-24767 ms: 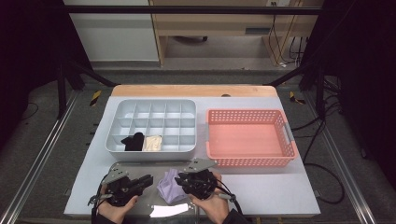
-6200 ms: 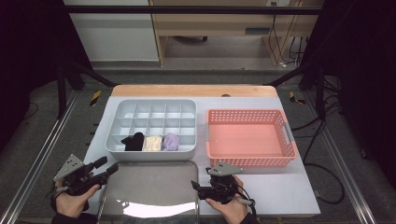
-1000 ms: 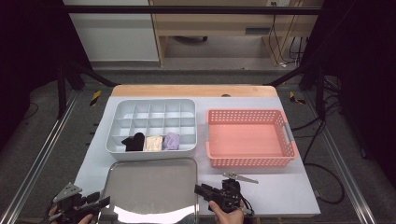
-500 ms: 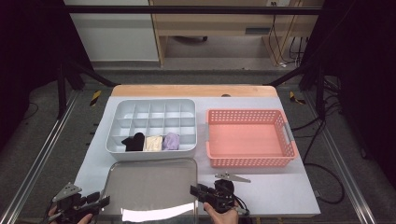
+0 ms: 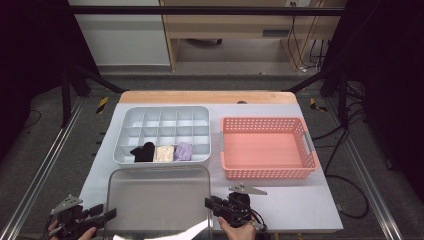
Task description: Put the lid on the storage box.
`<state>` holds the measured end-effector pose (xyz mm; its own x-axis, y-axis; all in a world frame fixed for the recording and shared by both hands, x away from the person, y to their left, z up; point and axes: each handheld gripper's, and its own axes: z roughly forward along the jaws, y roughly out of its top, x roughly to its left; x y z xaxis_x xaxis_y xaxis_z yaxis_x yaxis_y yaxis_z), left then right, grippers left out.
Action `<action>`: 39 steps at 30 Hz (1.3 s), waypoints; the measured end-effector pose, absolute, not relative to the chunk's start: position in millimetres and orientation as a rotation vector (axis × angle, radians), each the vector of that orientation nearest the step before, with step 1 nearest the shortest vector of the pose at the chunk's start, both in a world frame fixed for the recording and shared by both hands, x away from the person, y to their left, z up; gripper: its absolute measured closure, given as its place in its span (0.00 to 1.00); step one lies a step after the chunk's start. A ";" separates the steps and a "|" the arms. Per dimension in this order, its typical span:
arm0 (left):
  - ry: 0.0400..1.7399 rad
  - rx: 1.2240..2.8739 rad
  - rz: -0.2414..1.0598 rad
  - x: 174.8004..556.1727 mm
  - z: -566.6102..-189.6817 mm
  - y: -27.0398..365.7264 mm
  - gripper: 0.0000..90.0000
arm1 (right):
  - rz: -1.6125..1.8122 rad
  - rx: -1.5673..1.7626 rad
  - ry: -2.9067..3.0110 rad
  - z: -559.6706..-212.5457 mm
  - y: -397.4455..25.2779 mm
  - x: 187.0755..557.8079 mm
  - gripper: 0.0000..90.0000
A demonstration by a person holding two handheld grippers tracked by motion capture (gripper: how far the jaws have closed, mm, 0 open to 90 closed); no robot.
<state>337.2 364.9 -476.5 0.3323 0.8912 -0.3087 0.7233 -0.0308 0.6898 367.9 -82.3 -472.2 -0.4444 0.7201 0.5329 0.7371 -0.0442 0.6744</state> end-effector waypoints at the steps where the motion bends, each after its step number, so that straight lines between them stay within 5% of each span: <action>1: 1.436 1.795 0.261 337.7 -476.6 365.2 0.41 | -1.546 -1.645 -2.161 -472.0 -82.3 368.0 0.78; 20: 1.397 1.681 0.272 332.0 -471.0 370.9 0.68 | -1.533 -1.641 -2.169 -471.8 -82.8 370.1 0.78; 39: 1.309 1.590 0.400 328.3 -433.8 371.6 0.73 | -1.617 -1.582 -2.191 -434.9 -85.8 369.7 0.80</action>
<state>328.3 371.6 -433.8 0.3599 0.8756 -0.3222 0.5461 0.0823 0.8337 369.7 -85.8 -434.9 -0.4956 0.7028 0.5104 0.6948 -0.0318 0.7185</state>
